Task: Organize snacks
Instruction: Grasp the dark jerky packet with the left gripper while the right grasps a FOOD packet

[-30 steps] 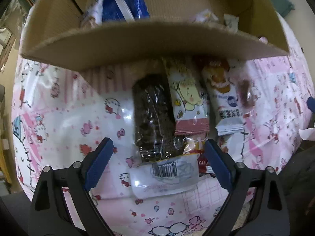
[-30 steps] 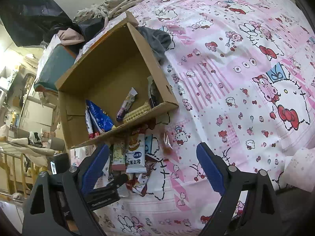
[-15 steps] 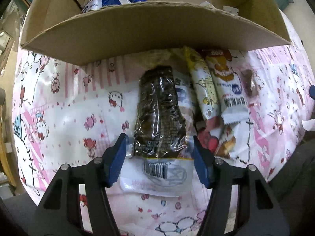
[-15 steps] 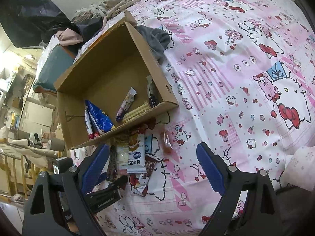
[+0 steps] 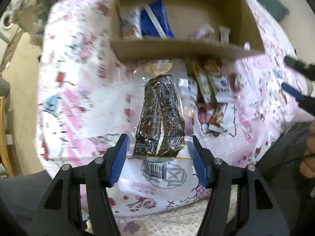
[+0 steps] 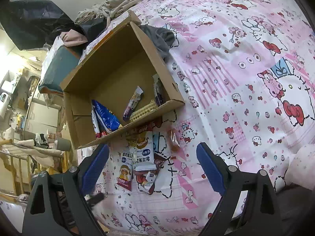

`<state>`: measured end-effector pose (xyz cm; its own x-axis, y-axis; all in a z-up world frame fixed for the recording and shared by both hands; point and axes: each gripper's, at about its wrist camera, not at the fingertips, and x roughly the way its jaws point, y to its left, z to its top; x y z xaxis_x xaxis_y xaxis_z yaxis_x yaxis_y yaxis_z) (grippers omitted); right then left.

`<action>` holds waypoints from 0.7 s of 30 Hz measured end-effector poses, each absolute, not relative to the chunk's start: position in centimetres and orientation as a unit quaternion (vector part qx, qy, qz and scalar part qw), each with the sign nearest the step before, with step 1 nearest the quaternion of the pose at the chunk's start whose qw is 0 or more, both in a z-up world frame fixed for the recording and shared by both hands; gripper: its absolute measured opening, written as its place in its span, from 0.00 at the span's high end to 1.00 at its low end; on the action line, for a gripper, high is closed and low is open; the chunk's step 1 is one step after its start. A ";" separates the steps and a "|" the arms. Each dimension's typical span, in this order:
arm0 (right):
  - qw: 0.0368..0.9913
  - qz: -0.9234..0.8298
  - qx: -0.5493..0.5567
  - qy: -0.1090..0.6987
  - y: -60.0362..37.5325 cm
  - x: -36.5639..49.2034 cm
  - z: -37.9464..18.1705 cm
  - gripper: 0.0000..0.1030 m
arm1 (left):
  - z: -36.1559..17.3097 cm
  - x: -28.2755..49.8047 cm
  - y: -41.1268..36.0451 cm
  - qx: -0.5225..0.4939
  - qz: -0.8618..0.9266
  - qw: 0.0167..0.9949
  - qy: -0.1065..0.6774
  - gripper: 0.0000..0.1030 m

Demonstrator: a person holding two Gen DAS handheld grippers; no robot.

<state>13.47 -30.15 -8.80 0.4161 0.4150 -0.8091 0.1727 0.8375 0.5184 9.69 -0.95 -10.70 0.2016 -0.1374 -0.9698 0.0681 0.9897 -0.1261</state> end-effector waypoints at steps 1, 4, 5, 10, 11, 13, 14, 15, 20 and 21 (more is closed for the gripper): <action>0.792 0.075 0.280 0.538 -30.3 13.5 -9.0 0.10 | -10.0 9.8 -0.5 -0.031 -0.059 0.782 0.619 0.44; 0.778 0.071 0.290 0.553 -30.5 13.9 -9.8 0.11 | -8.4 9.9 1.3 -0.046 -0.042 0.800 0.597 0.44; 0.769 0.076 0.289 0.565 -30.2 14.2 -10.3 0.17 | -8.1 9.8 1.5 -0.049 -0.039 0.805 0.590 0.44; 0.725 0.118 0.255 0.628 -26.2 16.4 -13.4 0.42 | -7.6 10.0 1.5 -0.058 -0.031 0.815 0.575 0.44; 0.723 0.120 0.240 0.636 -25.2 16.8 -13.9 0.43 | -7.7 10.1 1.5 -0.060 -0.031 0.814 0.577 0.44; 0.723 0.122 0.207 0.648 -23.1 17.7 -15.0 0.43 | -8.2 10.1 1.4 -0.057 -0.028 0.812 0.580 0.44; 0.723 0.119 0.186 0.654 -22.2 18.1 -15.5 0.43 | -8.2 10.1 1.5 -0.058 -0.027 0.811 0.581 0.44; 0.725 0.115 0.161 0.660 -21.3 18.4 -16.1 0.46 | -8.3 9.9 1.5 -0.060 -0.025 0.812 0.581 0.44; 0.725 0.097 0.105 0.674 -19.7 19.0 -18.0 0.66 | -8.3 9.8 1.6 -0.061 -0.021 0.814 0.577 0.47; 0.727 0.097 0.100 0.672 -19.6 18.9 -17.9 0.66 | -8.4 9.8 1.6 -0.061 -0.022 0.814 0.577 0.74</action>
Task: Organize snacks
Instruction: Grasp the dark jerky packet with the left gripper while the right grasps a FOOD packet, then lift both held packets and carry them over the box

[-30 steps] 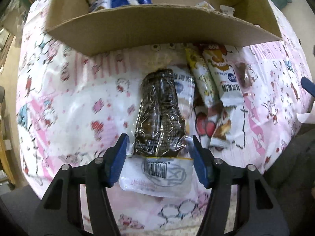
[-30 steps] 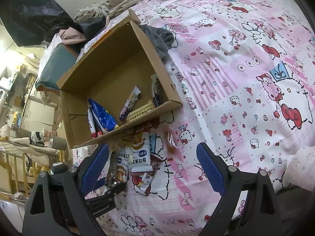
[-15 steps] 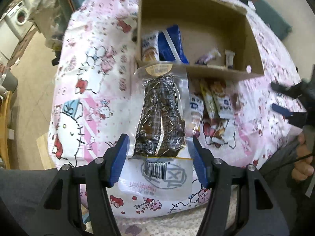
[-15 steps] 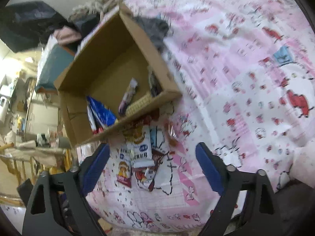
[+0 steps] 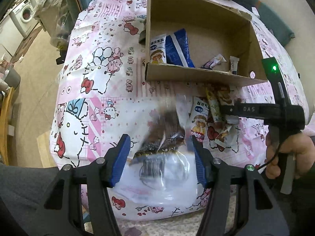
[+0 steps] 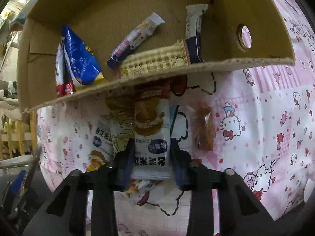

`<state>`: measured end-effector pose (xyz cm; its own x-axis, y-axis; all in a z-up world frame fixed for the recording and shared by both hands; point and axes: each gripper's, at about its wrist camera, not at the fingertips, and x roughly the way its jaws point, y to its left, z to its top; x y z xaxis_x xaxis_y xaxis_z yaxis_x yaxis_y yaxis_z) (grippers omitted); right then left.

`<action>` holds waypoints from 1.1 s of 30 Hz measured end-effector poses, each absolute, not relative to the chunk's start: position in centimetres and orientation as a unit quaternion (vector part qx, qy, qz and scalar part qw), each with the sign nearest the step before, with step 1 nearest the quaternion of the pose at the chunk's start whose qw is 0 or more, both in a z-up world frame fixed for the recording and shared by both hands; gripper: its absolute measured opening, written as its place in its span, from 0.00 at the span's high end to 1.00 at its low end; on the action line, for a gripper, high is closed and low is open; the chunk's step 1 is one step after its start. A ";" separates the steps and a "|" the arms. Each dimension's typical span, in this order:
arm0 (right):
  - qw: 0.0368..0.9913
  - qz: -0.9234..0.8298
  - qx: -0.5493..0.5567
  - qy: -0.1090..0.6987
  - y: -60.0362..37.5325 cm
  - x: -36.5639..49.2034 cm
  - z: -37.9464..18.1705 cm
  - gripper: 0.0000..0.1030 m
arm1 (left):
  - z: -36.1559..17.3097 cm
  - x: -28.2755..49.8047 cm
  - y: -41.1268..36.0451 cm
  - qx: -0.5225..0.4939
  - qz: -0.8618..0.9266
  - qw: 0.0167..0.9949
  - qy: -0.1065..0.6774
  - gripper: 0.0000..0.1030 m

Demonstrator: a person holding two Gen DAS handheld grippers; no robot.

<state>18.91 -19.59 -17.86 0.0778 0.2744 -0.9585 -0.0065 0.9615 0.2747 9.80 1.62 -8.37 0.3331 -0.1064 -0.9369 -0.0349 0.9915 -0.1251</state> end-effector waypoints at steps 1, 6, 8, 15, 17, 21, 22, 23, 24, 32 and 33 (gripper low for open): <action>0.731 0.096 0.094 0.669 -19.6 18.7 -17.7 0.66 | -8.6 9.9 1.5 -0.061 -0.028 0.810 0.583 0.84; 0.739 0.101 0.092 0.660 -19.9 17.1 -16.2 0.66 | -11.4 10.6 2.7 -0.085 -0.004 0.772 0.630 0.88; 0.740 0.110 0.107 0.655 -20.4 16.3 -15.1 0.66 | -11.8 10.7 3.9 -0.111 0.005 0.765 0.634 0.78; 0.752 0.170 0.171 0.613 -22.5 13.6 -10.3 0.66 | -13.1 11.1 6.0 -0.138 0.052 0.748 0.647 0.23; 0.753 0.179 0.186 0.605 -22.5 13.0 -9.7 0.66 | -14.5 11.0 5.3 -0.097 0.061 0.732 0.671 0.22; 0.750 0.190 0.194 0.603 -23.2 12.8 -9.7 0.66 | -17.4 10.5 3.1 -0.012 0.055 0.703 0.709 0.19; 0.748 0.193 0.198 0.604 -23.1 12.8 -9.8 0.66 | -18.2 10.4 2.5 0.011 0.045 0.696 0.717 0.17; 0.746 0.196 0.203 0.603 -23.1 12.9 -9.8 0.66 | -19.0 10.3 2.0 0.031 0.042 0.691 0.721 0.15; 0.746 0.198 0.205 0.601 -23.1 13.0 -9.7 0.66 | -19.4 10.3 1.9 0.037 0.046 0.693 0.719 0.10; 0.751 0.207 0.216 0.589 -23.4 12.9 -9.3 0.66 | -19.2 10.3 0.8 0.032 0.007 0.707 0.706 0.51; 0.751 0.207 0.218 0.588 -23.5 12.9 -9.2 0.66 | -19.1 10.2 0.5 0.037 0.004 0.710 0.703 0.55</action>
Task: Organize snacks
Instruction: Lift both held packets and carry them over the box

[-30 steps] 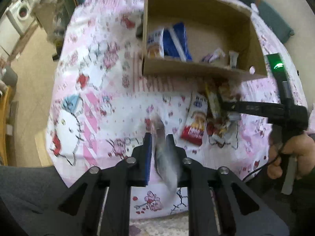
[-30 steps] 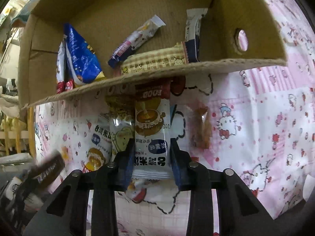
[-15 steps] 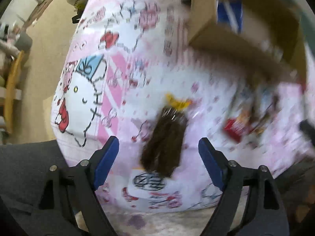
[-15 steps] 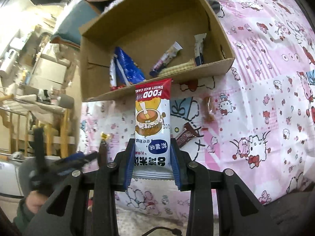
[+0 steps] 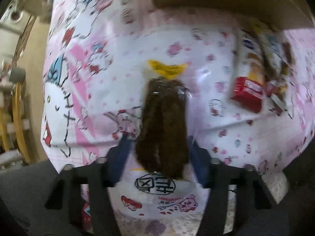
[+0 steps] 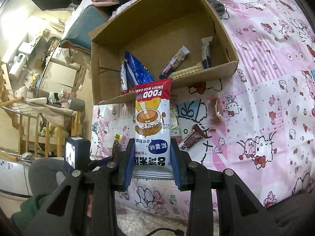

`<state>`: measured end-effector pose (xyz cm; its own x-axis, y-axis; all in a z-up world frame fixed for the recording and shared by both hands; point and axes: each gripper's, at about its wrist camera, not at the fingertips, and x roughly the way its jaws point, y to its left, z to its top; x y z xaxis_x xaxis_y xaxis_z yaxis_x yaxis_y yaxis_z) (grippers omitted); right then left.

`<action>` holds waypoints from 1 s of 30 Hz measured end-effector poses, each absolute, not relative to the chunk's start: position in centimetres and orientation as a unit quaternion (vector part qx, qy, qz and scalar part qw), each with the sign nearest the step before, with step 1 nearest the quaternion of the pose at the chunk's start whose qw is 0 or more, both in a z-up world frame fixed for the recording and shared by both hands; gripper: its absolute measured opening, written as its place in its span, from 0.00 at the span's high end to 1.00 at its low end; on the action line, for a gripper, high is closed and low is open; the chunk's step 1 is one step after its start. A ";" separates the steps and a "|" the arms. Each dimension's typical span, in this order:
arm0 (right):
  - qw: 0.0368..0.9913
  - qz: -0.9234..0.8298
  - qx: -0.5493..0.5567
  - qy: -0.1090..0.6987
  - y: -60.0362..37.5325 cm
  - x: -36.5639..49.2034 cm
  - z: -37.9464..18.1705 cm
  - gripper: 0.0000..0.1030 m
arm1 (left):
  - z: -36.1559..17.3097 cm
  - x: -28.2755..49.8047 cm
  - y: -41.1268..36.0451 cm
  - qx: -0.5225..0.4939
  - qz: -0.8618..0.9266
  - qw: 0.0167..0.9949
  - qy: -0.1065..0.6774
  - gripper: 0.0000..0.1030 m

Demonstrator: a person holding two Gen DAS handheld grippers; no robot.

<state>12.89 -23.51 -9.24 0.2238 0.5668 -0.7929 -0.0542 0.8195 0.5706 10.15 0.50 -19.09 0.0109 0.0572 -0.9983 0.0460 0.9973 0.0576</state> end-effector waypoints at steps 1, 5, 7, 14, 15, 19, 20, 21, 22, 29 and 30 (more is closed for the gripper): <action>0.751 0.207 0.219 0.587 -23.7 12.8 -9.2 0.66 | -18.9 10.1 0.4 0.033 0.001 0.713 0.700 0.60; 0.752 0.211 0.220 0.584 -23.8 12.4 -8.8 0.66 | -15.9 9.6 0.0 0.010 -0.015 0.740 0.672 0.60; 0.753 0.216 0.218 0.582 -23.8 12.1 -8.5 0.66 | -13.8 9.1 -0.2 0.007 -0.023 0.758 0.652 0.60; 0.773 0.241 0.229 0.540 -24.2 11.8 -5.9 0.66 | -4.9 8.9 -0.5 -0.009 -0.036 0.830 0.557 0.60; 0.779 0.243 0.230 0.531 -24.4 12.0 -5.3 0.66 | -4.3 9.8 -0.1 -0.016 -0.035 0.836 0.548 0.60; 0.794 0.238 0.231 0.510 -24.8 13.9 -3.6 0.66 | -1.4 14.3 0.5 -0.026 -0.037 0.856 0.515 0.60; 0.797 0.234 0.229 0.508 -24.8 14.3 -3.3 0.66 | -0.8 15.6 0.8 -0.026 -0.035 0.860 0.508 0.60; 0.801 0.231 0.226 0.504 -24.8 14.8 -3.0 0.66 | -0.4 16.8 1.0 -0.027 -0.037 0.863 0.504 0.60; 0.806 0.228 0.224 0.498 -25.0 15.5 -2.6 0.66 | -0.2 17.7 1.0 -0.028 -0.039 0.864 0.501 0.60; 0.830 0.203 0.219 0.471 -26.1 20.3 -1.9 0.66 | -0.7 23.0 -0.6 -0.029 -0.044 0.867 0.496 0.59; 0.834 0.199 0.217 0.467 -26.4 20.9 -2.1 0.66 | -1.1 23.5 -0.8 -0.028 -0.046 0.866 0.497 0.59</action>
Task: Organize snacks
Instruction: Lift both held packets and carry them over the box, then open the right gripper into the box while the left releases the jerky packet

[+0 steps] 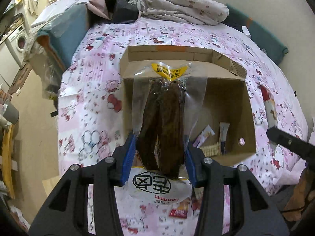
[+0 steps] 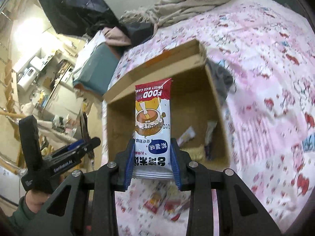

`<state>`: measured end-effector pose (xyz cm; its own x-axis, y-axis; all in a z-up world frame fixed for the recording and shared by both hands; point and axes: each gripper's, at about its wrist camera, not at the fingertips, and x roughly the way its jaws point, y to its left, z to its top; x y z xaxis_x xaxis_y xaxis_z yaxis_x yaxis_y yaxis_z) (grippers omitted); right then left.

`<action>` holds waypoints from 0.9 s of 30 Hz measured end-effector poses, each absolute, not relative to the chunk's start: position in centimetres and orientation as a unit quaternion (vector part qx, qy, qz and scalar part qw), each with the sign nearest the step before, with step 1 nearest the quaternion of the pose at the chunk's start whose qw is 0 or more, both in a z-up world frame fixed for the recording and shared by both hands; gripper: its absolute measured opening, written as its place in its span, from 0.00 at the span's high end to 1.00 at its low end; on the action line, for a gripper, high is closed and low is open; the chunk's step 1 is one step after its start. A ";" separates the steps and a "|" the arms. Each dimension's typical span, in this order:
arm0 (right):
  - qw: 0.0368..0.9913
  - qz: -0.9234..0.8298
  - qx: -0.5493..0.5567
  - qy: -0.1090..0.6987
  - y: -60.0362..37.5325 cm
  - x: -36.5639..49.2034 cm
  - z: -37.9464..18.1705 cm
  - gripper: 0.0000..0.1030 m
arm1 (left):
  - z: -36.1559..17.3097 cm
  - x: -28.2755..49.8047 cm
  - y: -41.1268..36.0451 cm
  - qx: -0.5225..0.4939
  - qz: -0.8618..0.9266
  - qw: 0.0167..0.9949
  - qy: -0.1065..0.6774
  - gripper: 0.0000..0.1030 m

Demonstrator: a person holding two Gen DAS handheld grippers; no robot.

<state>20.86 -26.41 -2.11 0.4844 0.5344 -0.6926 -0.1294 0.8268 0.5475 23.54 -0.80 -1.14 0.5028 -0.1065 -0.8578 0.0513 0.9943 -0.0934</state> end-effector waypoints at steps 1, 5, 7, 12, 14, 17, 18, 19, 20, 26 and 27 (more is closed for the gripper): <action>0.836 0.193 0.215 0.467 -26.6 21.4 -2.5 0.66 | -1.7 24.1 -1.1 -0.026 -0.046 0.867 0.496 0.59; 0.833 0.173 0.218 0.477 -27.2 22.8 -5.2 0.66 | -3.4 25.8 -2.0 -0.026 -0.053 0.870 0.490 0.59; 0.829 0.158 0.218 0.491 -27.5 23.1 -6.5 0.66 | -4.2 26.0 -2.2 -0.021 -0.052 0.873 0.485 0.59; 0.821 0.153 0.215 0.507 -27.4 23.5 -7.9 0.66 | -6.0 26.6 -2.1 -0.026 -0.047 0.874 0.484 0.58; 0.820 0.152 0.211 0.510 -27.2 23.4 -8.2 0.66 | -6.4 26.6 -2.0 -0.027 -0.047 0.874 0.483 0.57; 0.816 0.152 0.207 0.518 -26.9 23.6 -8.8 0.66 | -6.5 26.7 -2.1 -0.025 -0.048 0.876 0.480 0.56; 0.816 0.151 0.205 0.519 -26.8 23.6 -8.8 0.66 | -6.5 26.7 -2.0 -0.024 -0.047 0.877 0.478 0.55; 0.815 0.151 0.204 0.520 -26.7 23.7 -8.9 0.66 | -6.4 26.7 -2.0 -0.024 -0.045 0.878 0.476 0.55; 0.814 0.152 0.204 0.522 -26.6 23.8 -9.0 0.65 | -6.4 26.7 -1.9 -0.025 -0.044 0.878 0.476 0.54; 0.812 0.153 0.206 0.525 -26.5 23.9 -9.2 0.64 | -6.7 26.8 -1.5 -0.034 -0.041 0.875 0.482 0.52; 0.812 0.153 0.206 0.525 -26.5 23.9 -9.2 0.64 | -6.7 26.8 -1.5 -0.034 -0.041 0.874 0.482 0.51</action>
